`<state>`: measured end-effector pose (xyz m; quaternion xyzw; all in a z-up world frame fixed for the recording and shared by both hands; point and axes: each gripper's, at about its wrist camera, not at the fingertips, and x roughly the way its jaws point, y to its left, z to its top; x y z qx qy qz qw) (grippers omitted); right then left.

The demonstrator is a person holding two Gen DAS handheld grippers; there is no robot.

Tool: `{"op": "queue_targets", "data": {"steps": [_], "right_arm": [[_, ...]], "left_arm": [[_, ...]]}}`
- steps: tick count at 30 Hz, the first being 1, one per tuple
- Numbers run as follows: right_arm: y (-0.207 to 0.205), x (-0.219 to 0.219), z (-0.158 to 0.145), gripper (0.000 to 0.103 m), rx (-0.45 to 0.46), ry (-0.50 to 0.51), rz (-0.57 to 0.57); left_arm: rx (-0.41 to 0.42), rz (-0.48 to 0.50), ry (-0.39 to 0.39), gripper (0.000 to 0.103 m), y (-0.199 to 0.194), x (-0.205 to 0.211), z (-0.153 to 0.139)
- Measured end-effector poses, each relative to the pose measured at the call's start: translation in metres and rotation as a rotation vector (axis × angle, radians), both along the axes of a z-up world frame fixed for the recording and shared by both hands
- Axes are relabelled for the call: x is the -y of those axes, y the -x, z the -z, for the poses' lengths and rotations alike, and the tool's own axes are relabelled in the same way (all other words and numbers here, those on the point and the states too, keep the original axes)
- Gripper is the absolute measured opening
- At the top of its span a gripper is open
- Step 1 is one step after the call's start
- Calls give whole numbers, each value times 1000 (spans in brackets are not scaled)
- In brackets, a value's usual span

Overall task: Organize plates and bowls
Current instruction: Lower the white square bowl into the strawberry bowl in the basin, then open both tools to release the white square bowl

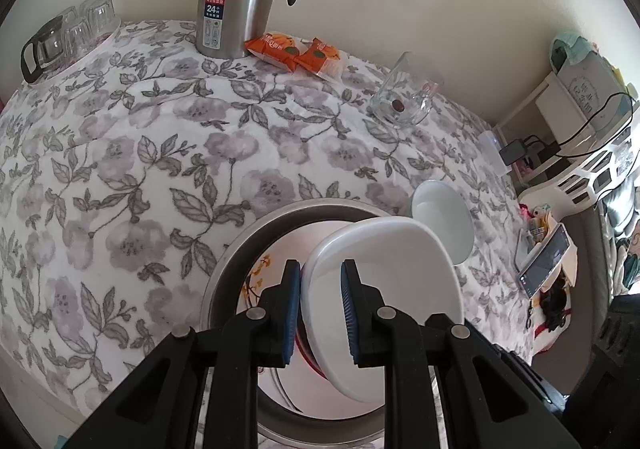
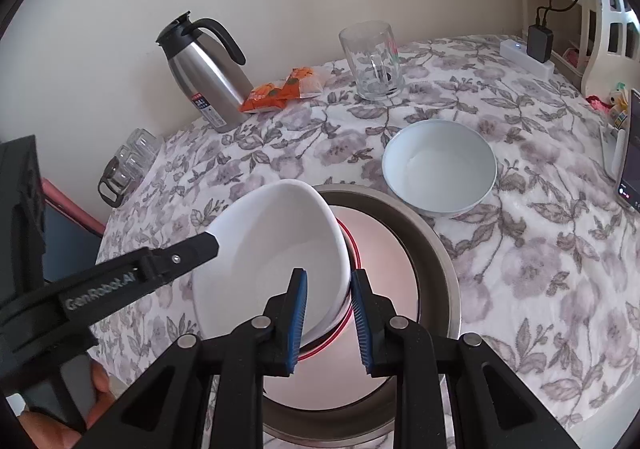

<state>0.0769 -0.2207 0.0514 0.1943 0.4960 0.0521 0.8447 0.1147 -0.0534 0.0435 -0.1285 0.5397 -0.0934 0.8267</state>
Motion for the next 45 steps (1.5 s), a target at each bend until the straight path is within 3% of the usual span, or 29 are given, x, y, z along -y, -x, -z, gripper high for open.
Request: {"op": "queue_targets", "data": {"steps": [23,30,35,37,39,41,42,43,45], "right_arm": [[1,5,-2,26,10,-2,7],[3,8,-7,26,26,4,22],[1,10,-4,26,12,18,28],[1,11,-5,33,15,20,32],[1,11,-5,48,19,30,37],[1,12,-6,53,23,42,41],[1,12,-7,54,25,44,41],[1,12,-7,56,27,44,42],[1,12,-7,61,29,46,44]], "left_arm": [[9,-21,0,22,2,-5,-5],[26,-47,-8,30,2,-14,-11],[4,-55,-11,46,0,-16,-7],[-9,-57,-14,50,-1,-16,-5],[-19,-62,-17,50,-1,-16,-3],[-20,-66,-23,51,-1,-17,-3],[-19,-68,-27,55,-2,-17,-3],[-17,-71,-33,67,-2,-18,-3],[-7,-76,-44,76,-2,-19,-4]]}}
